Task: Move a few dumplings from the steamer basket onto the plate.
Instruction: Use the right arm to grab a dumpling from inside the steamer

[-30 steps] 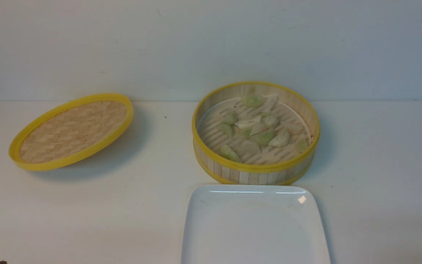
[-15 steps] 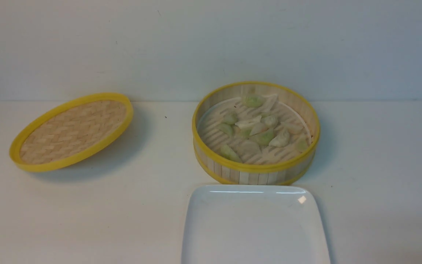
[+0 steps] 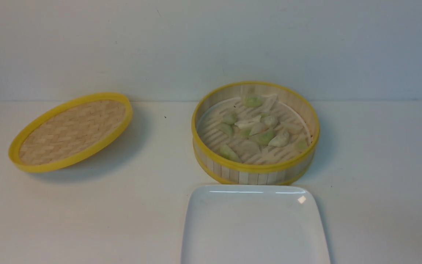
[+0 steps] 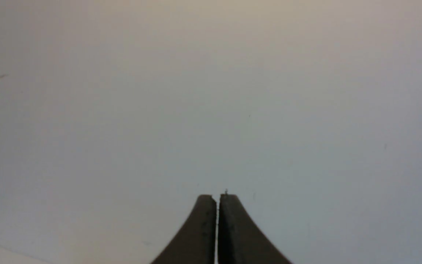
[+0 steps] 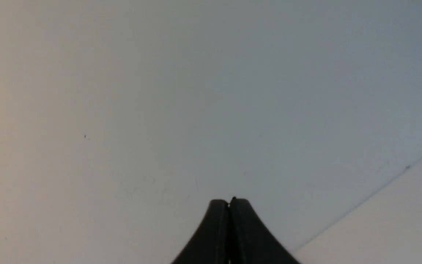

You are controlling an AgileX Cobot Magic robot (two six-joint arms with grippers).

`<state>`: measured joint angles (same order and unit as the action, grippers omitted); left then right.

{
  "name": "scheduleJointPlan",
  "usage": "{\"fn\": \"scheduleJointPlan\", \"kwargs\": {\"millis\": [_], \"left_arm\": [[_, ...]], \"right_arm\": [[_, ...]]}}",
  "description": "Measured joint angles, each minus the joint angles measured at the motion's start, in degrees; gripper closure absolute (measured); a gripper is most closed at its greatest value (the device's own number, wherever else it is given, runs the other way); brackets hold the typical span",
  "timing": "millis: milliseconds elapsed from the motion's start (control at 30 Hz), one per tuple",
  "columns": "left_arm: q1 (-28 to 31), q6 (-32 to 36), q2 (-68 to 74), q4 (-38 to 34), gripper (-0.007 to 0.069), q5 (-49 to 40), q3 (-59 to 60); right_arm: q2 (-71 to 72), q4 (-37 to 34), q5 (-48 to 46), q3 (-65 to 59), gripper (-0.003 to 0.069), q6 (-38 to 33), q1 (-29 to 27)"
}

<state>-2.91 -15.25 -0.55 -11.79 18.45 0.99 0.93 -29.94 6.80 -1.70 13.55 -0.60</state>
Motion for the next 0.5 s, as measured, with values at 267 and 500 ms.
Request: {"fn": "scheduleJointPlan", "kwargs": {"millis": [267,500], "left_arm": [[0.00,-4.26,6.98,-0.02,0.0631,-18.05,-22.51],[0.00,4.60,27.51,-0.03,0.0631,-60.17,-47.13]], "right_arm": [[-1.11,7.10,-6.23,13.16,0.0671,1.28,0.00],[-18.20,12.85,-39.79,37.84,0.0671,-3.44,0.00]]}}
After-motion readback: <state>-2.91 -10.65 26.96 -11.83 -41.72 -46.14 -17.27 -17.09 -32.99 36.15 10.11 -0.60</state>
